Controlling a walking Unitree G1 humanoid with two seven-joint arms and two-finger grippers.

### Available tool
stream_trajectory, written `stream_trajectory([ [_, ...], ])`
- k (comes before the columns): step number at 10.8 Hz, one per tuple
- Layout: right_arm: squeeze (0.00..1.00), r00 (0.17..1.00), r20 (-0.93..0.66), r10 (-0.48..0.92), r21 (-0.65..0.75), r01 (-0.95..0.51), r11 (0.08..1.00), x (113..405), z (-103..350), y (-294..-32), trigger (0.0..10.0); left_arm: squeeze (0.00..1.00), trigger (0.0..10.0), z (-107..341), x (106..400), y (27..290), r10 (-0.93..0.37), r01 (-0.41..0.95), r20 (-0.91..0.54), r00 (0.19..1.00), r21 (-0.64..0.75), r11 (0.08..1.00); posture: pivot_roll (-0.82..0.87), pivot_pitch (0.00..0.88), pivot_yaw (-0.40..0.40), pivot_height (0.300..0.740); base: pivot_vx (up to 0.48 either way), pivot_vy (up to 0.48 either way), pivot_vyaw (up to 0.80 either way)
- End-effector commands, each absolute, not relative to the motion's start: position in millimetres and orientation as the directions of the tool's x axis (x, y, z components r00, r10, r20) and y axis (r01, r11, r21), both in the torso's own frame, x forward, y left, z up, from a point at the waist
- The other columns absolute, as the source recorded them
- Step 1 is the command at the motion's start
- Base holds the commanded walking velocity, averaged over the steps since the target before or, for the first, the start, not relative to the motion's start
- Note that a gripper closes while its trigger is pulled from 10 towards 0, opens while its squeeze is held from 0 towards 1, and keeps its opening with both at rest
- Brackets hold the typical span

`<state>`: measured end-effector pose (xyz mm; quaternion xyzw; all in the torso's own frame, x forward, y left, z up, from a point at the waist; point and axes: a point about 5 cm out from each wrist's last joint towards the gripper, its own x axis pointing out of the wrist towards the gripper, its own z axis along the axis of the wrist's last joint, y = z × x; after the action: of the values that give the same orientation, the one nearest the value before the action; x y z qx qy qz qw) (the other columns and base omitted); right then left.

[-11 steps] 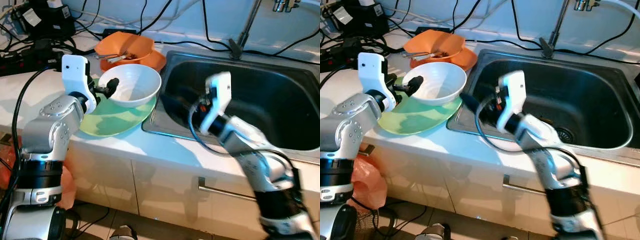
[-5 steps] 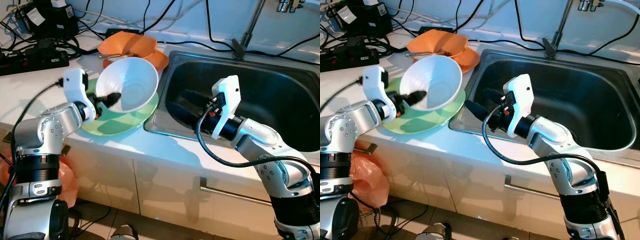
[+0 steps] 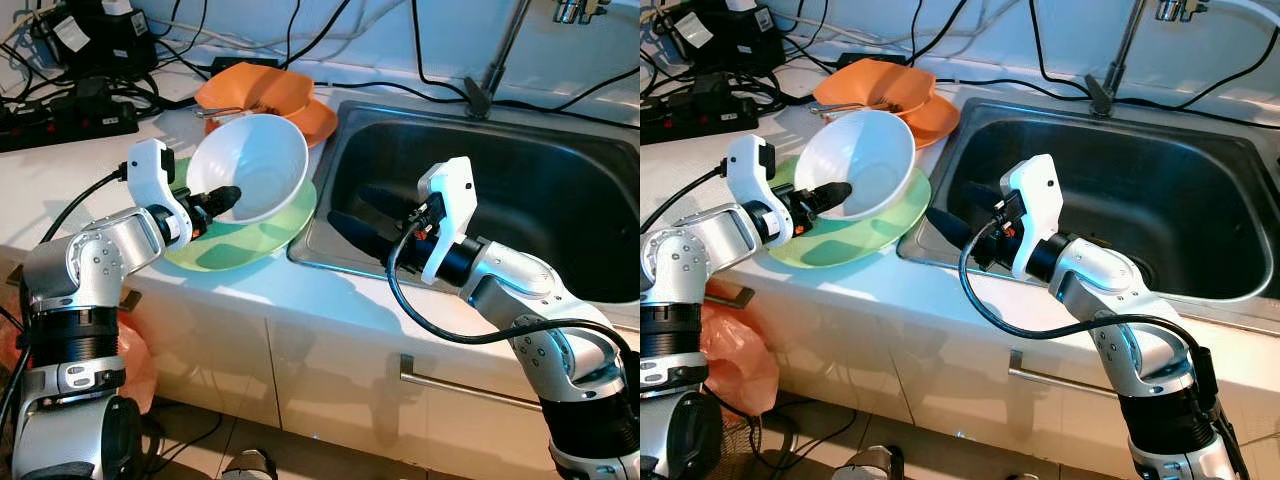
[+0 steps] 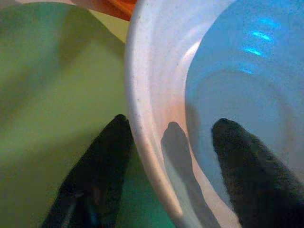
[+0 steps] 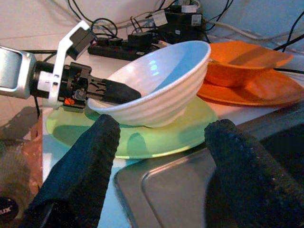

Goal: Kitchen organization

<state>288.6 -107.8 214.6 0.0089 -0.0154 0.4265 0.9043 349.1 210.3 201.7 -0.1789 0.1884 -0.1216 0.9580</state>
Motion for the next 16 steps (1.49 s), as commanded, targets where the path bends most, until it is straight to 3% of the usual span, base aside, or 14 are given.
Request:
stream_trajectory([
  [1,0.00,0.638,0.030,0.769,-0.006,-0.769,0.639,288,215,-109,10.0,0.00,0.0,200,350,210,-0.306,0.156,-0.331,0.893,-0.410,0.899,0.09,0.091,0.022,0.740,0.000,0.000,0.00],
  [12,0.00,0.637,0.030,0.770,0.005,-0.771,0.637,290,212,-107,10.0,0.00,0.0,202,347,203,-0.290,0.175,-0.238,0.927,-0.410,0.895,0.09,0.076,0.022,0.740,0.000,0.000,0.00],
  [16,0.00,0.645,0.042,0.763,0.007,-0.764,0.645,293,215,-109,10.0,0.00,0.0,215,342,179,-0.302,0.286,-0.058,0.952,-0.193,0.939,0.09,0.066,0.016,0.740,0.000,0.000,0.00],
])
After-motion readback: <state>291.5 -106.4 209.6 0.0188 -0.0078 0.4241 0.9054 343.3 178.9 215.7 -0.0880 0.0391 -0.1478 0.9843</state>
